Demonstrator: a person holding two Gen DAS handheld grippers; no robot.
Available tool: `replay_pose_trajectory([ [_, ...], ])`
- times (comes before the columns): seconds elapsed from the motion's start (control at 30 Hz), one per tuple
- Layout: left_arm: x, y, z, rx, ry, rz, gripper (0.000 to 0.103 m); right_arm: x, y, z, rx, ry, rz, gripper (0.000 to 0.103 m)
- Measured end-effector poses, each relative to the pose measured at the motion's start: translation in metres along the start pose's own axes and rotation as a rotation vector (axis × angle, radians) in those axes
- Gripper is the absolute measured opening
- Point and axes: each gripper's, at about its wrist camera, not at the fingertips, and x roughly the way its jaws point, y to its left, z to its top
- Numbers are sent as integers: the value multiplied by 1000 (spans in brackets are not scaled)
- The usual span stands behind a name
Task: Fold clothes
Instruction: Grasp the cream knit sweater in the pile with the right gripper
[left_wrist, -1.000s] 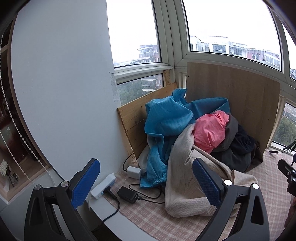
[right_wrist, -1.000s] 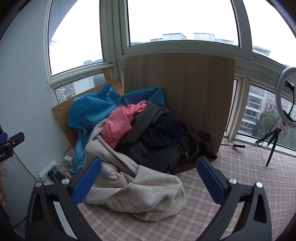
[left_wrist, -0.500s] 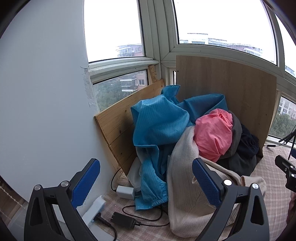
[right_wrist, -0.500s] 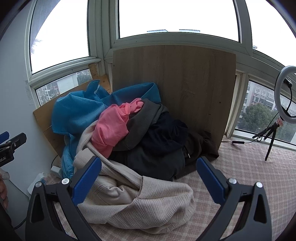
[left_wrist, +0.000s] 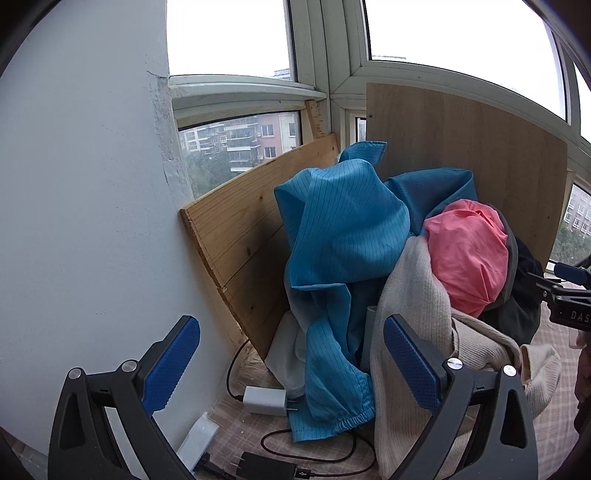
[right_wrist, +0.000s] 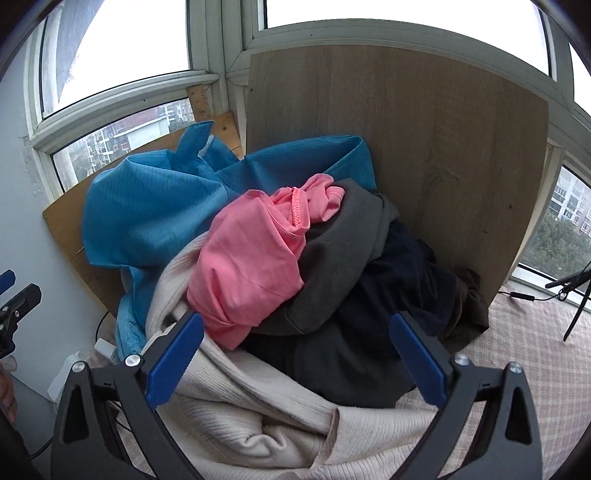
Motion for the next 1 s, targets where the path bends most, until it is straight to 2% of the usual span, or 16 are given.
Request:
replay_pose_trajectory([
  [0.1, 12, 0, -5, 1, 24, 0, 100, 10, -8, 4, 10, -5, -27, 88],
  [0.2, 21, 2, -11, -9, 55, -10, 100, 19, -32, -7, 68, 46, 0, 62],
  [0.23, 24, 2, -13, -11, 63, -12, 100, 22, -39, -14, 87, 77, 18, 49],
  [0.27, 26, 1, -15, -12, 70, -14, 100, 25, -46, -21, 106, 108, 36, 47],
  [0.33, 28, -1, -17, -10, 81, -18, 100, 30, -58, -35, 138, 166, 74, 47],
  [0.4, 29, -5, -18, -1, 86, -27, 100, 27, -52, -51, 113, 185, 103, 47],
  [0.53, 26, -15, -18, 22, 84, -51, 100, 20, -22, -69, -18, 170, 106, 63],
  [0.63, 20, -19, -17, 35, 70, -60, 100, 22, 8, -68, -155, 140, 90, 66],
  [0.73, 14, -16, -19, 32, 65, -53, 100, 29, 38, -64, -269, 107, 118, 77],
  [0.87, 10, -5, -25, 11, 74, -35, 100, 54, 68, -67, -357, 145, 133, 77],
  [0.9, 8, -2, -27, 5, 75, -30, 100, 59, 74, -68, -367, 156, 142, 73],
  [0.97, 4, 4, -33, -6, 75, -21, 100, 56, 76, -71, -330, 187, 188, 20],
  [1.0, 1, 7, -35, -9, 75, -17, 100, 54, 75, -73, -309, 198, 208, 19],
])
